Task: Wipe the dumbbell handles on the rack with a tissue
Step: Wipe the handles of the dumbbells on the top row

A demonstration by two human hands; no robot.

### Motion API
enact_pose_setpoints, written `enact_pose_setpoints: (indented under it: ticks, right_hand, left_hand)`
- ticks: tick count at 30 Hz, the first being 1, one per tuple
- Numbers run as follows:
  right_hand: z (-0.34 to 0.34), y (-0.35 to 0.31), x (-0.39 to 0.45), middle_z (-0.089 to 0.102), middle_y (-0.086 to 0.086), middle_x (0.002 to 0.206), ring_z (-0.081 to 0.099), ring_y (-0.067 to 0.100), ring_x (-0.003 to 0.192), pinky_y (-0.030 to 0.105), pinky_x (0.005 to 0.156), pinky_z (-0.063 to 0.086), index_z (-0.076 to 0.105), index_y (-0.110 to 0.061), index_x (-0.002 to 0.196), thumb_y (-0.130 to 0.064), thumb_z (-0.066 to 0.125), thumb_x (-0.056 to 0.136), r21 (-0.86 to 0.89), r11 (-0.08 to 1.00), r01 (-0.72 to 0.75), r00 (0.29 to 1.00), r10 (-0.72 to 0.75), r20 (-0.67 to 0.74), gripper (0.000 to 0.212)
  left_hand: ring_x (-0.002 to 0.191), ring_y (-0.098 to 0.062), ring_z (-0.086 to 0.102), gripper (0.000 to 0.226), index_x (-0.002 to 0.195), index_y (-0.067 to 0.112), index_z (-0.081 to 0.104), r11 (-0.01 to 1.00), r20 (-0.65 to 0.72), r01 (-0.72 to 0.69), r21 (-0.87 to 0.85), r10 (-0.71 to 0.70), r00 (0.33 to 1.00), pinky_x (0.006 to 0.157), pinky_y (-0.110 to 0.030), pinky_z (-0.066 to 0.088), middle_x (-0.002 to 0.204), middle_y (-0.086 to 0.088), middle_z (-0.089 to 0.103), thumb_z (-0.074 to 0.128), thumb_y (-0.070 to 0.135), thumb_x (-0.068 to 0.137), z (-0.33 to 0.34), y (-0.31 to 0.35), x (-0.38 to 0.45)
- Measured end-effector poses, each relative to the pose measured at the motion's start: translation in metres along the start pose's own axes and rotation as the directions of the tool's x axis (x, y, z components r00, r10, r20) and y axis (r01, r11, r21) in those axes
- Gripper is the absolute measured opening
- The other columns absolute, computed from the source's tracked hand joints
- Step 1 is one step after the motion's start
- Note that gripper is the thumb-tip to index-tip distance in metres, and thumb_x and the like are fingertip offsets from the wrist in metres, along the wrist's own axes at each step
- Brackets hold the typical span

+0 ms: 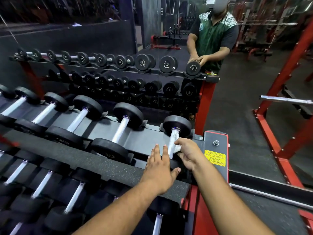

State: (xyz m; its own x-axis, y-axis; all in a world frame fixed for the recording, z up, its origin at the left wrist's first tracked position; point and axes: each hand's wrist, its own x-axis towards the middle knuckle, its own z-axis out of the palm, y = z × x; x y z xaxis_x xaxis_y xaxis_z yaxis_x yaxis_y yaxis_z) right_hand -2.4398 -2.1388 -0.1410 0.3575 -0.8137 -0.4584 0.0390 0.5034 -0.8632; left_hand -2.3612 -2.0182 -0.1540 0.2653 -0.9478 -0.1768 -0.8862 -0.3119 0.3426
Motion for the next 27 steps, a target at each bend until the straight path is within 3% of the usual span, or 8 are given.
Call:
enact_pose_setpoints:
  ticks: [3, 6, 8, 12, 17, 19, 21, 27]
  right_hand:
    - [0.002, -0.004, 0.005, 0.049, 0.004, 0.08, 0.046, 0.019, 0.072, 0.032, 0.067, 0.038, 0.058, -0.013, 0.085, -0.013, 0.061, 0.085, 0.07, 0.998, 0.007, 1.0, -0.007, 0.003, 0.002]
    - [0.012, -0.01, 0.014, 0.054, 0.007, 0.111, 0.052, 0.024, 0.109, 0.04, 0.104, 0.044, 0.062, 0.0, 0.119, -0.021, 0.068, 0.084, 0.124, 0.992, -0.016, 0.999, 0.02, -0.035, 0.041]
    - [0.014, -0.01, 0.02, 0.061, 0.011, 0.11, 0.058, 0.028, 0.112, 0.047, 0.111, 0.043, 0.064, 0.005, 0.122, -0.026, 0.078, 0.07, 0.175, 0.985, -0.011, 1.0, 0.016, -0.027, 0.062]
    - [0.006, -0.005, 0.014, 0.066, 0.017, 0.113, 0.063, 0.035, 0.107, 0.046, 0.104, 0.047, 0.067, -0.003, 0.108, -0.028, 0.075, 0.073, 0.135, 0.99, -0.033, 0.999, 0.037, -0.028, 0.044]
    - [0.006, -0.009, 0.016, 0.065, 0.018, 0.117, 0.062, 0.037, 0.111, 0.048, 0.103, 0.048, 0.066, -0.001, 0.117, -0.031, 0.078, 0.067, 0.174, 0.984, -0.046, 0.998, 0.05, -0.024, 0.059]
    - [0.009, -0.009, 0.021, 0.066, 0.019, 0.102, 0.065, 0.035, 0.094, 0.047, 0.095, 0.054, 0.065, 0.002, 0.116, -0.029, 0.081, 0.059, 0.186, 0.975, -0.118, 0.993, 0.12, 0.001, 0.066]
    - [0.007, -0.007, 0.026, 0.066, 0.017, 0.089, 0.064, 0.032, 0.078, 0.042, 0.082, 0.057, 0.064, 0.002, 0.115, -0.028, 0.079, 0.066, 0.187, 0.972, -0.141, 0.99, 0.139, 0.026, 0.059]
    - [-0.007, 0.0, 0.016, 0.061, 0.008, 0.095, 0.056, 0.022, 0.076, 0.03, 0.066, 0.043, 0.064, -0.007, 0.113, -0.031, 0.068, 0.088, 0.076, 0.995, -0.059, 0.997, 0.056, 0.043, 0.035]
  left_hand:
    - [0.154, -0.031, -0.018, 0.092, 0.158, 0.016, -0.019, 1.0, 0.005, 0.002, 0.001, -0.002, 1.0, 0.127, -0.045, -0.001, 0.164, -0.017, -0.026, 0.038, 0.061, 0.101, -0.002, 0.001, 0.0]
    - [0.154, -0.031, -0.019, 0.092, 0.158, 0.016, -0.02, 1.0, 0.015, 0.008, 0.01, -0.008, 1.0, 0.126, -0.044, -0.002, 0.164, -0.017, -0.027, 0.036, 0.062, 0.101, -0.004, 0.002, -0.002]
    - [0.154, -0.031, -0.018, 0.092, 0.157, 0.016, -0.021, 1.0, 0.015, 0.005, 0.014, -0.006, 1.0, 0.126, -0.043, -0.001, 0.164, -0.017, -0.027, 0.035, 0.062, 0.101, -0.005, 0.002, -0.004]
    - [0.154, -0.03, -0.019, 0.092, 0.158, 0.016, -0.02, 1.0, 0.017, -0.001, 0.006, 0.001, 1.0, 0.126, -0.043, -0.001, 0.164, -0.017, -0.027, 0.036, 0.062, 0.101, -0.003, 0.0, -0.002]
    - [0.154, -0.031, -0.019, 0.092, 0.157, 0.016, -0.021, 1.0, 0.012, 0.005, 0.018, -0.005, 1.0, 0.126, -0.044, -0.001, 0.163, -0.017, -0.028, 0.035, 0.062, 0.101, -0.001, 0.002, -0.002]
    - [0.154, -0.031, -0.019, 0.092, 0.157, 0.017, -0.022, 1.0, 0.015, 0.008, 0.009, -0.008, 1.0, 0.126, -0.043, -0.002, 0.163, -0.017, -0.028, 0.036, 0.062, 0.101, -0.003, 0.002, -0.002]
    - [0.154, -0.03, -0.019, 0.092, 0.157, 0.018, -0.022, 1.0, 0.011, 0.005, 0.002, -0.005, 1.0, 0.125, -0.043, -0.002, 0.163, -0.016, -0.028, 0.037, 0.062, 0.101, -0.005, 0.002, -0.004]
    - [0.153, -0.03, -0.02, 0.092, 0.157, 0.017, -0.021, 1.0, 0.011, 0.006, 0.004, -0.006, 1.0, 0.125, -0.043, -0.001, 0.163, -0.015, -0.029, 0.036, 0.062, 0.101, -0.003, 0.002, -0.002]
